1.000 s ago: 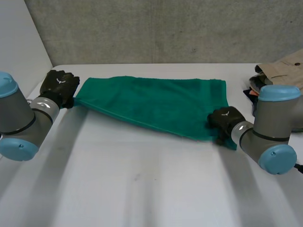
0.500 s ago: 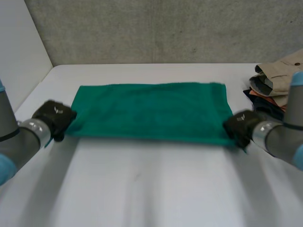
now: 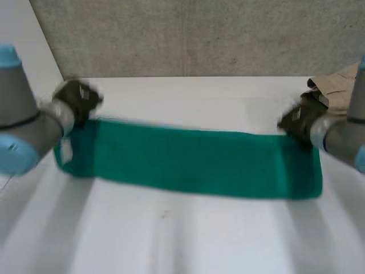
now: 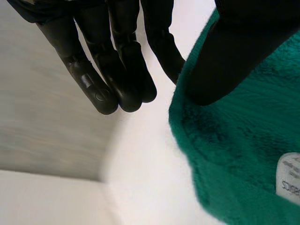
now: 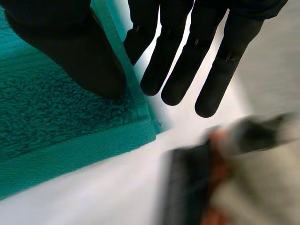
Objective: Fold the laundry.
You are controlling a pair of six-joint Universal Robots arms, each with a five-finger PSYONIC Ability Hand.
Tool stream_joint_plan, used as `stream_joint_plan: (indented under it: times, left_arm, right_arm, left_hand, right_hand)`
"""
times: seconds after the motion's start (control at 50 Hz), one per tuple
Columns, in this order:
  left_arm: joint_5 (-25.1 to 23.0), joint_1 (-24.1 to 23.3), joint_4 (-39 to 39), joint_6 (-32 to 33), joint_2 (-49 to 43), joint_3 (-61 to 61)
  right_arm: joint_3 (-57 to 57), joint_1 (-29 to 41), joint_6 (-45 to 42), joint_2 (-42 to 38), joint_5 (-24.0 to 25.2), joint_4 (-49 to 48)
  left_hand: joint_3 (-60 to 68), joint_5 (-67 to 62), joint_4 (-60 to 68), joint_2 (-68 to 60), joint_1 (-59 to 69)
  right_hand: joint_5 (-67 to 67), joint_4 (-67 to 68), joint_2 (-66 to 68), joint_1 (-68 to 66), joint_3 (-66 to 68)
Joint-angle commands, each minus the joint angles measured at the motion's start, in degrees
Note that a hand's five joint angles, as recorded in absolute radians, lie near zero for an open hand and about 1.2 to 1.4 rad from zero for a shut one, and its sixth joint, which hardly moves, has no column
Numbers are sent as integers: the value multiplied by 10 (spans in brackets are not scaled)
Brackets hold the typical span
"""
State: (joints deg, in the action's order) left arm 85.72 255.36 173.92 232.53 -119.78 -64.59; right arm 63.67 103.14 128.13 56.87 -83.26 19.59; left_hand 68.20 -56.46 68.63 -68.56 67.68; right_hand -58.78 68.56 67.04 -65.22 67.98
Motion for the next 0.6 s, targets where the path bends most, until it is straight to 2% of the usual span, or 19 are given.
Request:
stream_joint_plan:
  times: [0.02,0.04,0.08,0.12,0.16,0.34,0.48,0.6]
  left_arm:
    - [26,-4,186,-137,-22,212]
    - [44,-4,228,-182,-16,231]
    - [61,-5,262,-223,-13,243]
    - [79,-6,289,-254,-16,256]
    - [83,-6,284,-255,-19,258]
    - [78,10,266,-254,-40,196]
    - [27,20,295,-250,-51,75]
    - [-5,21,274,-228,-50,-82]
  right_arm:
    - [-168,13,135,0,-30,-229]
    - [-170,14,164,10,-37,-288]
    - [-168,14,188,24,-43,-337]
    - [-161,18,207,39,-49,-388]
    - [-160,21,205,41,-49,-393]
    - [-145,29,205,25,-33,-328]
    - [-92,30,203,-13,-9,-276]
    - [-29,26,171,-65,-8,-182]
  left_hand:
    - [118,-135,114,-114,123]
    - [118,-135,114,-114,123]
    - [118,-135,114,-114,123]
    - [118,-135,114,-114,123]
    - [118,-135,114,-114,123]
    - [118,-135,114,-114,123]
    - [118,-135,114,-114,123]
    - [118,-135,114,-114,123]
  right_hand:
    - [-112,114,130,-148,120]
    - [-112,114,130,-148,120]
    - [-112,114,130,-148,120]
    - [-112,114,130,-148,120]
    - [-112,114,130,-148,120]
    - [-112,114,130,-148,120]
    - [-112,114,130,-148,120]
    - [-112,114,130,-148,120]
